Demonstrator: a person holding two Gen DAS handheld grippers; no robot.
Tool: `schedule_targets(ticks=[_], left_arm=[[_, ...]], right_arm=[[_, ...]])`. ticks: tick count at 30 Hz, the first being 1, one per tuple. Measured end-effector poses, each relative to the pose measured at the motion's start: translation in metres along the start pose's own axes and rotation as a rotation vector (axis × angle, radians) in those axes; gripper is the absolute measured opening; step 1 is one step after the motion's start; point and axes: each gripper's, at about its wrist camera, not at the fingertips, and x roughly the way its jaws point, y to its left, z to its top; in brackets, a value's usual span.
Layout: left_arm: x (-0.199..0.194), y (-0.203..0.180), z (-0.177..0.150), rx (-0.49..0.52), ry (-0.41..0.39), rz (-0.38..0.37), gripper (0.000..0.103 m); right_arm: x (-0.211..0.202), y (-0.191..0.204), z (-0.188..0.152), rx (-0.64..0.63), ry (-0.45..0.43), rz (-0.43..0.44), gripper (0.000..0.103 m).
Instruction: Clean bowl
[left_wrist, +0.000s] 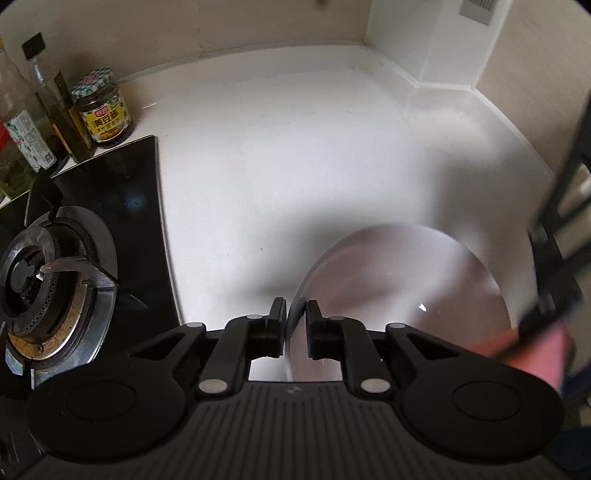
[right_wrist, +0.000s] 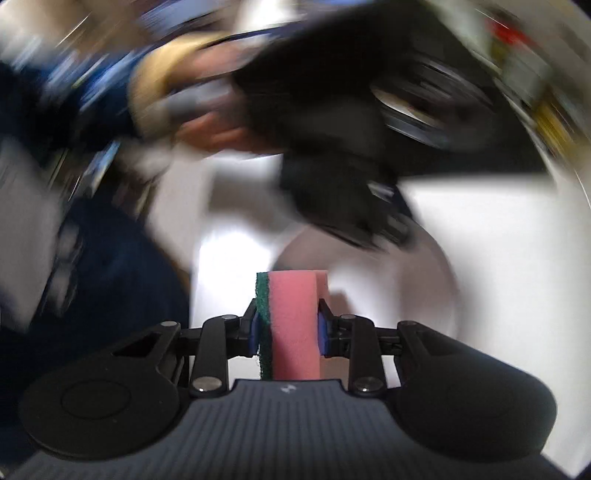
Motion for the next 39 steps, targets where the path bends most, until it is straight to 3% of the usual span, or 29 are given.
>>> schedule_targets(ticks=[3, 7, 10, 14, 17, 19, 24, 28, 31, 35, 39], left_arm=[[-0.007, 0.007, -0.005, -0.117, 0.026, 0.003, 0.009], [-0.024, 0.012, -0.036, -0.266, 0.012, -0.003, 0.006], [-0.031, 0.008, -0.052, -0.355, 0.014, -0.006, 0.006], [-0.037, -0.009, -0.06, -0.336, 0.011, 0.042, 0.007], [-0.034, -0.013, -0.055, -0.266, 0.007, 0.046, 0.007], [-0.033, -0.01, -0.052, -0.24, 0.011, 0.024, 0.007], [-0.032, -0.012, -0.05, -0.177, 0.009, 0.035, 0.007], [-0.029, -0.016, -0.048, -0.121, 0.011, 0.052, 0.007], [-0.029, -0.015, -0.047, -0.115, 0.009, 0.051, 0.007], [-0.026, -0.016, -0.041, -0.1, 0.004, 0.059, 0.008], [-0.02, -0.015, -0.029, -0.12, 0.011, 0.048, 0.009]], right_arm=[[0.007, -0.023, -0.007, 0.223, -0.048, -0.062, 0.025], [0.019, -0.014, -0.015, 0.353, -0.094, -0.145, 0.025], [0.014, -0.013, -0.012, 0.374, -0.104, -0.206, 0.025], [0.024, 0.018, 0.0, 0.204, -0.06, -0.214, 0.024], [0.03, 0.012, 0.02, -0.037, 0.005, -0.147, 0.024], [0.037, 0.018, 0.034, -0.179, 0.022, -0.153, 0.024], [0.033, 0.011, 0.056, -0.287, 0.029, -0.13, 0.023], [0.031, -0.014, 0.057, -0.125, -0.008, -0.121, 0.023], [0.028, -0.049, 0.045, 0.204, -0.055, -0.143, 0.023], [0.013, -0.068, -0.001, 0.599, -0.065, -0.189, 0.023], [0.01, -0.048, -0.02, 0.67, -0.068, -0.217, 0.024]])
